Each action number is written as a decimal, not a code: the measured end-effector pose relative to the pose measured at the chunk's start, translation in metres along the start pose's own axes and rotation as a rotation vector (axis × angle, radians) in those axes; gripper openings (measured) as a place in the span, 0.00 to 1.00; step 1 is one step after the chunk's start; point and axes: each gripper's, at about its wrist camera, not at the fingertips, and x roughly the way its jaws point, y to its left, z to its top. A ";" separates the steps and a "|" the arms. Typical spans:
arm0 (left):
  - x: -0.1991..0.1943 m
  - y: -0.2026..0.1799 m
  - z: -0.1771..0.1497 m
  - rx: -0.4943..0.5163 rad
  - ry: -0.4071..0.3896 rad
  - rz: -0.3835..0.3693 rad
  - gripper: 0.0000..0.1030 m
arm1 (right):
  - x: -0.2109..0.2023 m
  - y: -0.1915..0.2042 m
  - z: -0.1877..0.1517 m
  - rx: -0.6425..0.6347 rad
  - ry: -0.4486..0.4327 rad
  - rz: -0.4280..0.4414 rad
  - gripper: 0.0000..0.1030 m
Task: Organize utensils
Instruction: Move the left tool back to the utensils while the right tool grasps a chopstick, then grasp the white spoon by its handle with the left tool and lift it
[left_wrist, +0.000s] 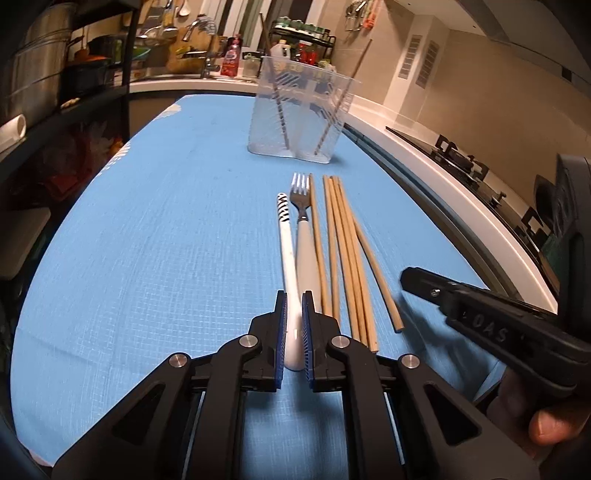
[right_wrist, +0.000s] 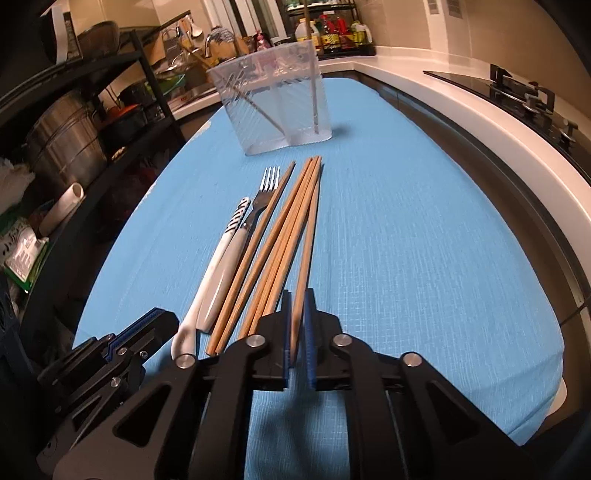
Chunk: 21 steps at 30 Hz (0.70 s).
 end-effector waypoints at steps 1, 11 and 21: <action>0.002 -0.002 0.000 0.001 0.006 -0.002 0.08 | 0.001 0.001 -0.001 -0.002 0.004 0.000 0.15; 0.009 -0.006 0.002 -0.002 0.011 -0.004 0.12 | 0.015 0.003 -0.007 -0.020 0.057 -0.026 0.17; 0.029 -0.021 0.010 0.022 0.013 -0.016 0.11 | 0.011 -0.015 -0.006 0.026 0.039 -0.132 0.06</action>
